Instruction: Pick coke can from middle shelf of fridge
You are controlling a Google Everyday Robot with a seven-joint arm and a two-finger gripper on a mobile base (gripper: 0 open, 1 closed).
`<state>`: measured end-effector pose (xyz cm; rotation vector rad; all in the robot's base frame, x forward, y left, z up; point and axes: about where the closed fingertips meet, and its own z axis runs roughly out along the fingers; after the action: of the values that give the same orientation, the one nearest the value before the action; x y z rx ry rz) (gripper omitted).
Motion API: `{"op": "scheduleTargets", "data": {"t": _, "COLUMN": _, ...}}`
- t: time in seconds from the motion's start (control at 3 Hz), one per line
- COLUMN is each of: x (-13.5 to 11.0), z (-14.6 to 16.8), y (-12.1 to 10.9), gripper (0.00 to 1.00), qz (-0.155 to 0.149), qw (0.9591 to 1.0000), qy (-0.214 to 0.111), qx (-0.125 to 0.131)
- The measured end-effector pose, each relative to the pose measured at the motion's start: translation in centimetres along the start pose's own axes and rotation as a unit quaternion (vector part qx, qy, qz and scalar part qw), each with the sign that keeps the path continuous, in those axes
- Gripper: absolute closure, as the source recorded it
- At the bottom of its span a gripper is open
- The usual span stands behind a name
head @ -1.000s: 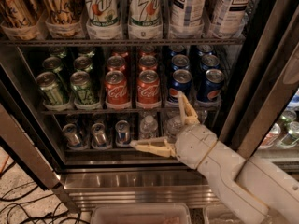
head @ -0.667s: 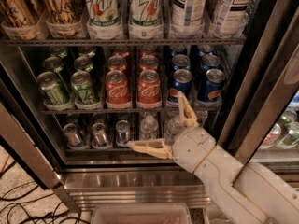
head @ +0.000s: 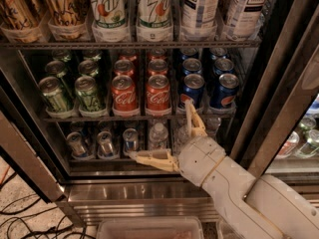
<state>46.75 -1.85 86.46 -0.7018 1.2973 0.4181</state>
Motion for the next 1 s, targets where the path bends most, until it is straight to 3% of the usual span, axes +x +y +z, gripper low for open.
{"op": "scheduleTargets", "data": {"t": 0.33, "x": -0.1, "z": 0.2, "y": -0.9, "gripper": 0.00, "qz": 0.023, "qw": 0.9997, "qy": 0.000, "qx": 0.009}}
{"op": "scheduleTargets", "data": {"t": 0.67, "x": 1.0, "z": -0.8, "y": -2.1, "gripper": 0.00, "qz": 0.041, "qw": 0.9980, "qy": 0.036, "qx": 0.032}}
{"op": "scheduleTargets", "data": {"t": 1.0, "x": 1.8, "z": -2.3, "y": -2.7, "gripper": 0.00, "qz": 0.024, "qw": 0.9957, "qy": 0.072, "qx": 0.053}}
